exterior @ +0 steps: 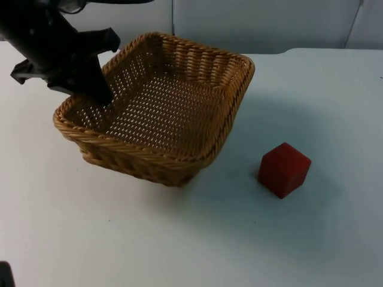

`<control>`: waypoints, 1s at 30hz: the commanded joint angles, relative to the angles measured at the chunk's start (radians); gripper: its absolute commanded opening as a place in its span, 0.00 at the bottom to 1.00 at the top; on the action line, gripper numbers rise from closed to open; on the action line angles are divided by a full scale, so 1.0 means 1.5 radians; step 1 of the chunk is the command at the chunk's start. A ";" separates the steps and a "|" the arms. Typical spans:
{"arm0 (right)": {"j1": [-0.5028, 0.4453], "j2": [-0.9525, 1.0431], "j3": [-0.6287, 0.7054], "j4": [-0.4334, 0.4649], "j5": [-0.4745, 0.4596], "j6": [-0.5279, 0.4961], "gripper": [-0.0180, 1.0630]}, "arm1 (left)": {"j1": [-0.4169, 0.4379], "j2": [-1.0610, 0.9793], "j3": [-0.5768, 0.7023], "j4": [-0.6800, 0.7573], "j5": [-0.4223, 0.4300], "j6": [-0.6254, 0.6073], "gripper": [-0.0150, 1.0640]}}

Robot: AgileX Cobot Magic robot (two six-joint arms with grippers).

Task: Pick up the basket with the left hand and place the cube into the basket with the right hand.

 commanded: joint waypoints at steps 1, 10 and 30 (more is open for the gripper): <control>-0.003 0.000 0.003 0.002 -0.005 0.000 0.01 | -0.001 -0.012 -0.001 -0.031 0.010 -0.005 0.01; -0.003 0.000 0.003 0.002 -0.005 0.000 0.01 | -0.001 -0.012 -0.001 -0.101 0.015 -0.005 0.01; -0.003 0.000 0.003 0.002 -0.005 0.000 0.01 | -0.001 -0.012 -0.001 -0.147 0.018 -0.005 0.01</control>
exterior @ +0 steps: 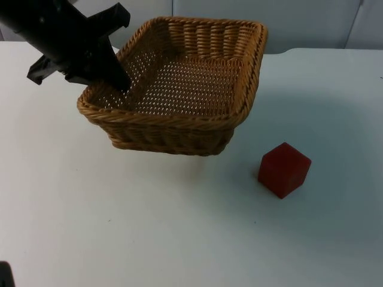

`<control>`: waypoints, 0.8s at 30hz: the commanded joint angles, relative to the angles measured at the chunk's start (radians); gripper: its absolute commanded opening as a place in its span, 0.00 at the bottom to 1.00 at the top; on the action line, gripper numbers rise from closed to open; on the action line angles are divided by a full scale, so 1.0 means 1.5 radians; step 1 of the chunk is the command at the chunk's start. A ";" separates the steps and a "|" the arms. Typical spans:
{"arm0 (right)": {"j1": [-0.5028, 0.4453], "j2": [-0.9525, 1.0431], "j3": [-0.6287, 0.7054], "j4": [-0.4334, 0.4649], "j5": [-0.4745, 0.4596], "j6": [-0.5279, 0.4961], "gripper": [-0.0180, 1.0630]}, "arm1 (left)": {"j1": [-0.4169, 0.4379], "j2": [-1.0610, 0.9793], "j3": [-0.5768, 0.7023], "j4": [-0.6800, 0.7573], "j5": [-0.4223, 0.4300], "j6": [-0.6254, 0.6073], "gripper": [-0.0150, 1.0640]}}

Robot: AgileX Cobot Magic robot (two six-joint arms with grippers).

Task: Pick up the basket with the left hand and place the cube into the basket with the right hand.

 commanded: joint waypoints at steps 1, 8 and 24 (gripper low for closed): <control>-0.003 0.000 0.003 0.002 -0.005 0.000 0.01 | -0.001 -0.012 -0.001 -0.027 0.007 -0.005 0.01; -0.003 0.000 0.003 0.002 -0.005 0.000 0.01 | -0.001 -0.012 -0.001 -0.027 -0.016 -0.005 0.01; -0.003 0.000 0.003 0.002 -0.005 0.000 0.01 | -0.001 -0.012 -0.001 -0.027 -0.017 0.003 0.01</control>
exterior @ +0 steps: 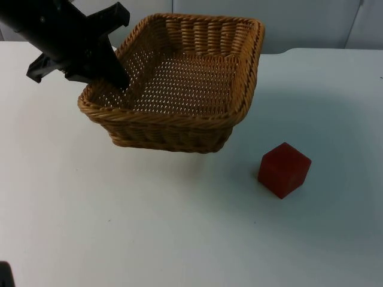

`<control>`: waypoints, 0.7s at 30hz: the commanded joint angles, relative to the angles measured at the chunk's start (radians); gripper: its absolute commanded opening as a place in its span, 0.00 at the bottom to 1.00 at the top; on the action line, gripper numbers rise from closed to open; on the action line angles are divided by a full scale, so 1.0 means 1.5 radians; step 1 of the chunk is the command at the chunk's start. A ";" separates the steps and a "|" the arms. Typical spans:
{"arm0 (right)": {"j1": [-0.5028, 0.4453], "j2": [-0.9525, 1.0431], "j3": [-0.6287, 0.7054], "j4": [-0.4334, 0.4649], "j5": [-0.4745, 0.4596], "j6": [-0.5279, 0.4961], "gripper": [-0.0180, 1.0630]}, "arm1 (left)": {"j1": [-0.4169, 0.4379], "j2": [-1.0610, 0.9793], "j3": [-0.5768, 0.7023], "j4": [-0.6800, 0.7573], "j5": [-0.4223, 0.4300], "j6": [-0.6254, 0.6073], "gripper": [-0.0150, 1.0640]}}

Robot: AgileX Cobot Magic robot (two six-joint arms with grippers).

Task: Pick up the basket with the left hand and place the cube into the basket with the right hand.

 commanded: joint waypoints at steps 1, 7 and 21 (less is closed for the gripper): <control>-0.003 0.000 0.003 0.002 -0.005 0.000 0.01 | -0.001 -0.012 -0.001 -0.025 0.000 0.002 0.01; -0.003 0.000 0.003 0.002 -0.005 0.000 0.01 | -0.001 -0.012 -0.001 -0.025 0.000 0.002 0.01; -0.003 0.000 0.003 0.002 -0.005 0.000 0.01 | -0.001 -0.012 -0.001 -0.025 0.000 0.002 0.01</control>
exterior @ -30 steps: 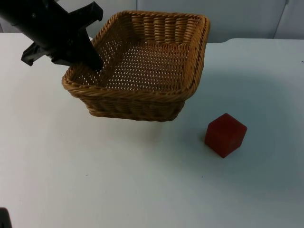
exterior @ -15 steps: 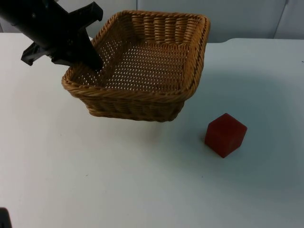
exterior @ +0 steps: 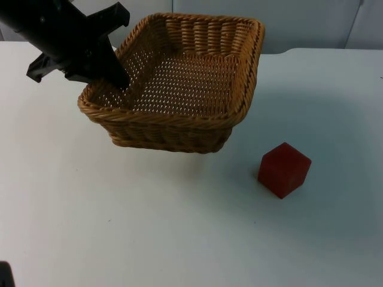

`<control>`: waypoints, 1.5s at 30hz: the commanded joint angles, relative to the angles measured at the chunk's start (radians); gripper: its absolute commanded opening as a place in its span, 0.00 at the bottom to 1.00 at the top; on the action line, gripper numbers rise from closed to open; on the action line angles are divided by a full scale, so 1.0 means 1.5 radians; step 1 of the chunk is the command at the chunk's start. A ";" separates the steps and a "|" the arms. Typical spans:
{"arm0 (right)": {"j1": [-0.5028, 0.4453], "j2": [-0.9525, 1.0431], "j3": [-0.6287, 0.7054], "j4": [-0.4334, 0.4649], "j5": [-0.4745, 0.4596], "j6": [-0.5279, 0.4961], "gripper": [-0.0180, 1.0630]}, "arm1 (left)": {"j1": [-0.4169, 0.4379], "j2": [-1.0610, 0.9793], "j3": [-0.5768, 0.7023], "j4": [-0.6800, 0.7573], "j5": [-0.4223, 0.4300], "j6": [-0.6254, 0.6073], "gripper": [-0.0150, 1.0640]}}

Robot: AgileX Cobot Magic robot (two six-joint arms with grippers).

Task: Pick up the basket with the left hand and place the cube into the basket with the right hand.

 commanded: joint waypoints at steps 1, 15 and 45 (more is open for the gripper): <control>-0.003 0.000 0.003 0.004 -0.005 0.000 0.01 | -0.001 -0.012 -0.001 -0.025 0.001 0.002 0.01; -0.003 0.040 -0.012 -0.065 -0.042 0.048 0.01 | -0.001 -0.012 -0.001 -0.025 0.001 0.002 0.01; -0.003 1.119 -0.596 0.066 -0.086 -0.084 0.02 | -0.001 -0.012 -0.001 -0.025 -0.002 0.002 0.01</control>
